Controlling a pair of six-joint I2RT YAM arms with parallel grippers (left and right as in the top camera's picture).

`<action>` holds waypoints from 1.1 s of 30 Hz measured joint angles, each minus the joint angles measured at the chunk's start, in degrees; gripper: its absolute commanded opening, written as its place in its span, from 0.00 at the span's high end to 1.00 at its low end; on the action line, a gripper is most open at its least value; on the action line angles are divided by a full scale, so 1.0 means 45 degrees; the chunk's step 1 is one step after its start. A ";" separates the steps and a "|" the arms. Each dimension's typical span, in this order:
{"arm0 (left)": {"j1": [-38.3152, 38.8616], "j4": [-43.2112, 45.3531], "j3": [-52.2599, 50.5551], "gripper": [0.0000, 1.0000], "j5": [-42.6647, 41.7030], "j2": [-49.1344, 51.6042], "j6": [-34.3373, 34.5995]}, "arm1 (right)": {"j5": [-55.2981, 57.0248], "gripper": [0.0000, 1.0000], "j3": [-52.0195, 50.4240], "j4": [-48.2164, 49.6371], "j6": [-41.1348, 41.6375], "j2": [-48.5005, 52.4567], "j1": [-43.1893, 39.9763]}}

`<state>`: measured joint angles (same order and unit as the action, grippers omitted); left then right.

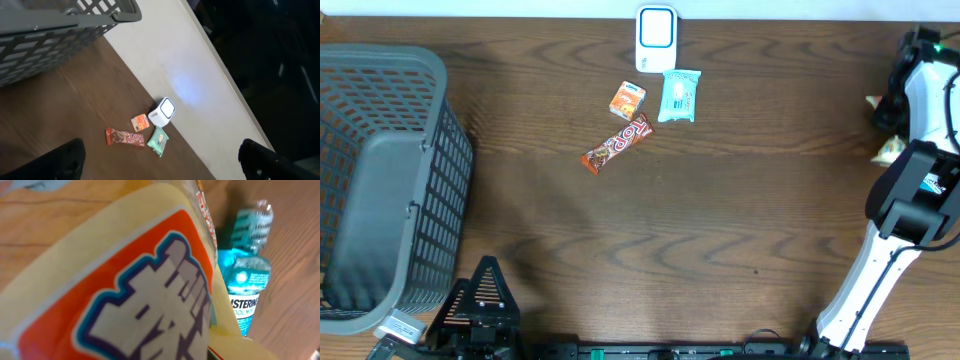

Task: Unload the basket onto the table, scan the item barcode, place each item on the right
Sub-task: 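Carry the snack bag to the right side and drop it, then move the right gripper to the mint-green wipes pack and grasp it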

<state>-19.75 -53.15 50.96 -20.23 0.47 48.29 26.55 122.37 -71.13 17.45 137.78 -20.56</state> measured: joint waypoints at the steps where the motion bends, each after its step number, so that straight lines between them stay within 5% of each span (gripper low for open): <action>1: 0.0000 -0.0005 0.0000 0.02 0.0000 0.0000 0.0000 | 0.0044 0.50 -0.0015 -0.0024 0.0039 0.0015 -0.0087; 2: 0.0000 -0.0005 0.0000 0.02 0.0000 0.0000 0.0000 | 0.0092 0.01 -0.0019 -0.0024 0.0019 0.0015 -0.0185; 12: 0.0000 -0.0146 0.0000 0.02 0.0000 0.0000 0.0000 | 0.0068 0.01 -0.0019 -0.0005 0.0019 -0.1316 -0.0495; 18: 0.0000 -0.0141 0.0000 0.02 0.0000 0.0000 0.0000 | -0.4367 0.01 0.0029 0.0709 0.0024 -0.2953 0.0423; 25: 0.0000 -0.0141 0.0005 0.02 0.0000 0.0000 -0.0005 | -0.9471 0.01 0.0083 0.2375 0.0029 -0.2856 0.2968; 33: 0.0000 -0.0141 0.0005 0.02 0.0000 0.0000 0.0000 | -0.8471 0.01 0.0083 0.4269 0.0044 -0.1690 0.7325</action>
<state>-19.75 -53.78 50.98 -20.23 0.47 48.29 -11.57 122.74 -51.92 17.65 130.17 12.40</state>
